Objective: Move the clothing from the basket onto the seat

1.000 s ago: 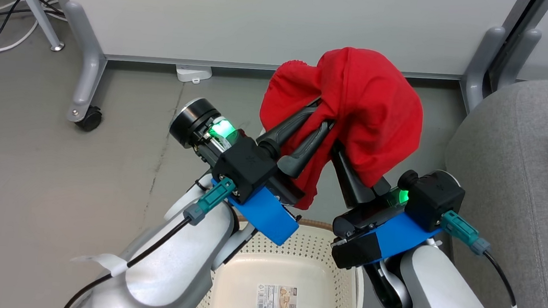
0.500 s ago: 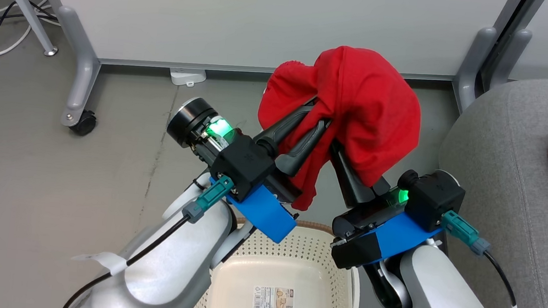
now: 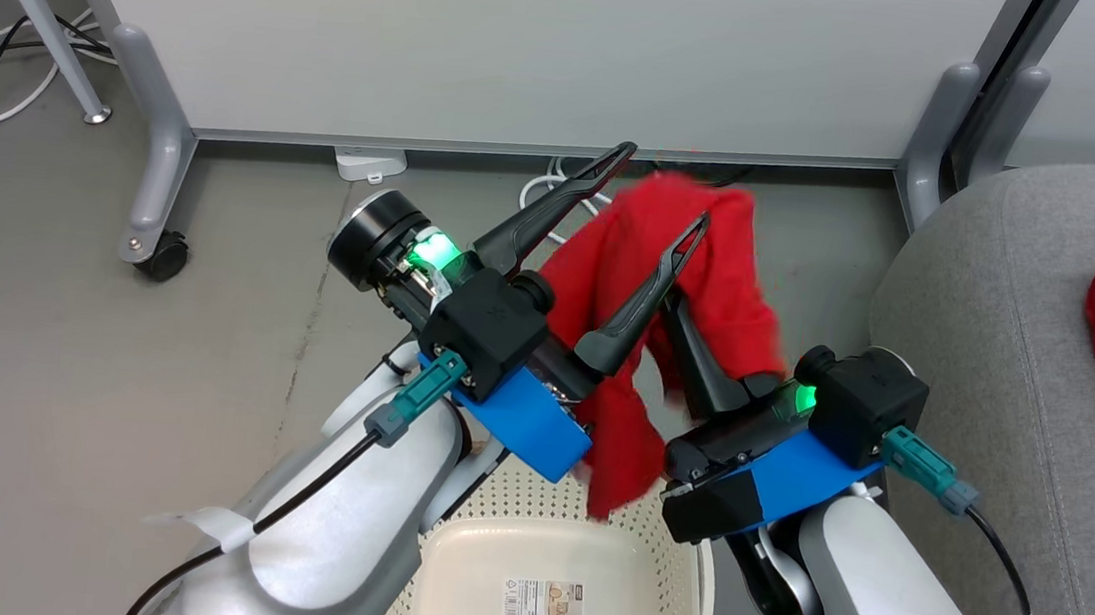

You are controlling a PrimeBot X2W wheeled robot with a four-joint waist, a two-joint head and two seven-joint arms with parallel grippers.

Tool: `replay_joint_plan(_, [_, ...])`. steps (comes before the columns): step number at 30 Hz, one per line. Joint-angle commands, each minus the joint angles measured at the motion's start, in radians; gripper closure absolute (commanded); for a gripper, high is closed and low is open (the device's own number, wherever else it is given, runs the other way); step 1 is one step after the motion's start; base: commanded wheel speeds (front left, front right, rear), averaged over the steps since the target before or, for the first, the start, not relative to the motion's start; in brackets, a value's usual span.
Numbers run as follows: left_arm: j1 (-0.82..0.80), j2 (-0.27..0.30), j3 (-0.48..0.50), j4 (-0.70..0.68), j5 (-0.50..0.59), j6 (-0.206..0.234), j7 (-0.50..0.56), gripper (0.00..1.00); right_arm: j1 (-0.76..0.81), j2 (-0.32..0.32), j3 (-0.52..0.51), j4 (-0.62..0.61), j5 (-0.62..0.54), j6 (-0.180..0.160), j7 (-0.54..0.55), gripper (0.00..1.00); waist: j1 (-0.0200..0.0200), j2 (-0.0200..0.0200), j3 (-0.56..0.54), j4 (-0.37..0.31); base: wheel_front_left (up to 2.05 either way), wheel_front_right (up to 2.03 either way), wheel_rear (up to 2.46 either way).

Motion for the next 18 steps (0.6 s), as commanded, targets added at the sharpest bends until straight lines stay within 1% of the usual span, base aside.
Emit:
replay_joint_plan(1, [0.012, 0.000, 0.009, -0.004, 0.008, -0.003, -0.005, 0.00, 0.008, 0.001, -0.003, -0.003, 0.002, 0.000, -0.004, 1.00, 0.0000, 0.0000, -0.001, 0.000, 0.00, 0.00, 0.00])
replay_joint_plan(11, [0.017, 0.000, 0.023, -0.013, 0.022, -0.004, -0.005, 0.00, 0.006, 0.000, -0.017, 0.000, -0.005, 0.000, -0.004, 1.00, 0.0000, 0.0000, 0.013, -0.006, 0.00, 0.00, 0.00])
replay_joint_plan(15, [0.013, 0.004, 0.025, -0.012, 0.024, -0.005, -0.005, 0.00, -0.001, 0.000, -0.032, -0.004, -0.013, 0.000, -0.004, 1.00, 0.0000, 0.0000, 0.031, -0.029, 0.00, 0.00, 0.00])
replay_joint_plan(18, [0.005, 0.009, 0.024, -0.010, 0.026, -0.003, -0.005, 0.00, -0.006, 0.000, -0.052, -0.012, -0.025, 0.000, -0.004, 1.00, 0.0000, 0.0000, 0.052, -0.059, 0.00, 0.00, 0.00])
